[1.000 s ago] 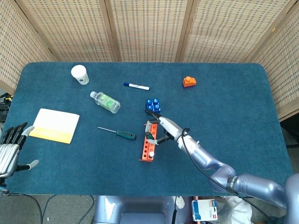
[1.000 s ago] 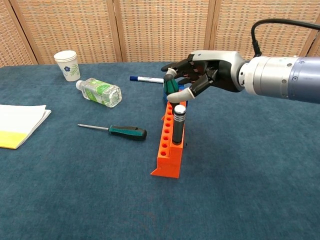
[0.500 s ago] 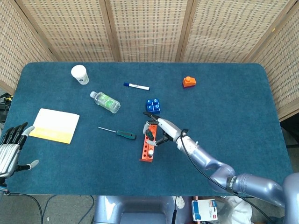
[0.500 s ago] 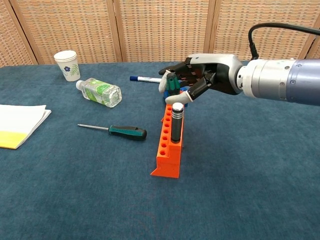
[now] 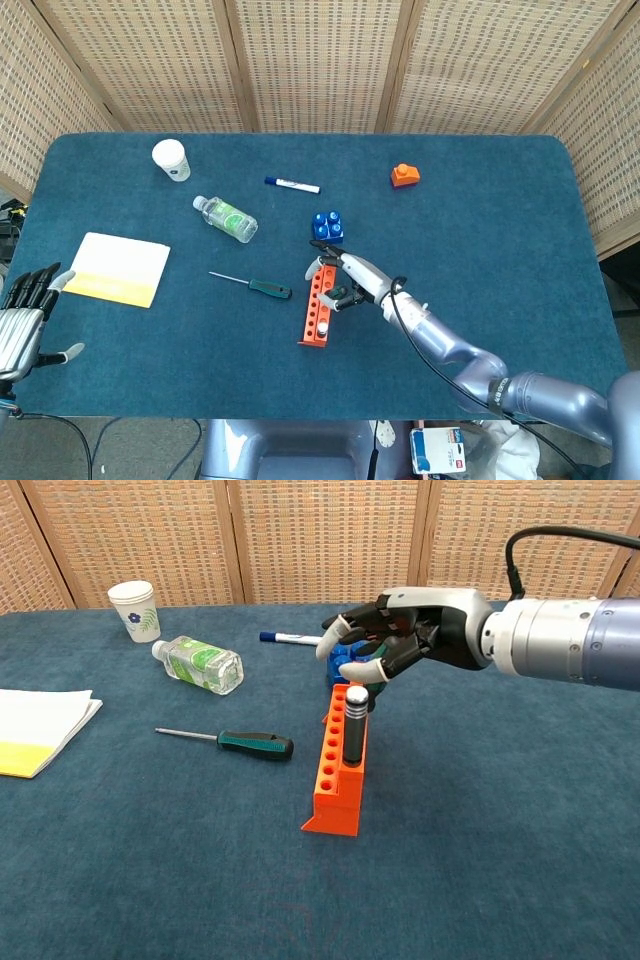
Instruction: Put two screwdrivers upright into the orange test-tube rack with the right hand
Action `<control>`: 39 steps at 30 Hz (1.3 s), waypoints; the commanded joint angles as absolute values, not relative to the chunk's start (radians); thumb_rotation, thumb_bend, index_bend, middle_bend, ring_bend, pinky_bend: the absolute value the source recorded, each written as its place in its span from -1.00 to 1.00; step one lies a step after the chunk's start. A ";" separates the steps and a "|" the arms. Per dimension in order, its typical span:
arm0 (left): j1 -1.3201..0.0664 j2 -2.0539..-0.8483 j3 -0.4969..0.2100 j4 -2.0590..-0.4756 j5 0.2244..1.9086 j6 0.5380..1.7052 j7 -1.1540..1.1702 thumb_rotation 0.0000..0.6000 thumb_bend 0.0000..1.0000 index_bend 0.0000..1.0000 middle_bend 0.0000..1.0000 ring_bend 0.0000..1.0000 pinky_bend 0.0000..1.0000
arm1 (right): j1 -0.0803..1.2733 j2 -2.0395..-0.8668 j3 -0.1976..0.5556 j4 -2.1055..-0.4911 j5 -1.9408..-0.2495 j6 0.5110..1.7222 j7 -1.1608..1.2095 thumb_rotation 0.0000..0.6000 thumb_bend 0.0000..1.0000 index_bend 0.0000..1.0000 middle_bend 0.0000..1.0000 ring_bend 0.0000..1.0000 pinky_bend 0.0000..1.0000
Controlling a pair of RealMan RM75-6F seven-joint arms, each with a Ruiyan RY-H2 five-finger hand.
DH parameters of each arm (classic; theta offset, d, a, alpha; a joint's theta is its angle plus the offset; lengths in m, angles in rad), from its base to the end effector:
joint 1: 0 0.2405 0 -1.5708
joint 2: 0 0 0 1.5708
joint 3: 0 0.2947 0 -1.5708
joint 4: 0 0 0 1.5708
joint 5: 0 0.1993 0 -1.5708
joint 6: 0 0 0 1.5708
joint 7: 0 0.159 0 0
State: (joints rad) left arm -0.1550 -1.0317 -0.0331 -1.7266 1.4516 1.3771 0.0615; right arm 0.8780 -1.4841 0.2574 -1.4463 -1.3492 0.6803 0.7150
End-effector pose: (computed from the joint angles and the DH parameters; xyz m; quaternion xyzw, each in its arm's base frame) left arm -0.3241 0.2151 0.1900 -0.6263 -0.4016 -0.3549 0.5661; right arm -0.1077 -0.4041 -0.0099 0.6202 -0.6251 0.4594 0.1167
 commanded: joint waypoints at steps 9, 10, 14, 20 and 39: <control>-0.149 -1.026 -0.029 -1.729 1.467 1.390 0.049 1.00 -1.00 -1.00 -1.00 -1.00 -1.00 | 0.882 -1.463 0.257 -1.486 -1.345 0.687 0.693 1.00 -0.23 -0.28 -1.00 -1.00 -1.00; -0.149 -1.025 -0.029 -1.729 1.468 1.391 0.047 1.00 -1.00 -1.00 -1.00 -1.00 -1.00 | 0.882 -1.461 0.258 -1.489 -1.341 0.688 0.688 1.00 -0.23 -0.29 -1.00 -1.00 -1.00; -0.147 -1.022 -0.029 -1.727 1.471 1.395 0.037 1.00 -1.00 -1.00 -1.00 -1.00 -1.00 | 0.881 -1.446 0.267 -1.507 -1.328 0.699 0.667 1.00 -0.24 -0.32 -1.00 -1.00 -1.00; -0.146 -1.018 -0.026 -1.726 1.480 1.398 0.027 1.00 -1.00 -1.00 -1.00 -1.00 -1.00 | 0.866 -1.381 0.263 -1.558 -1.344 0.739 0.578 1.00 -0.24 -0.50 -1.00 -1.00 -1.00; -0.141 -1.016 -0.016 -1.733 1.506 1.407 0.035 1.00 -1.00 -1.00 -1.00 -1.00 -1.00 | 0.788 -1.200 0.181 -1.650 -1.446 0.866 0.332 1.00 -0.87 -1.00 -1.00 -1.00 -1.00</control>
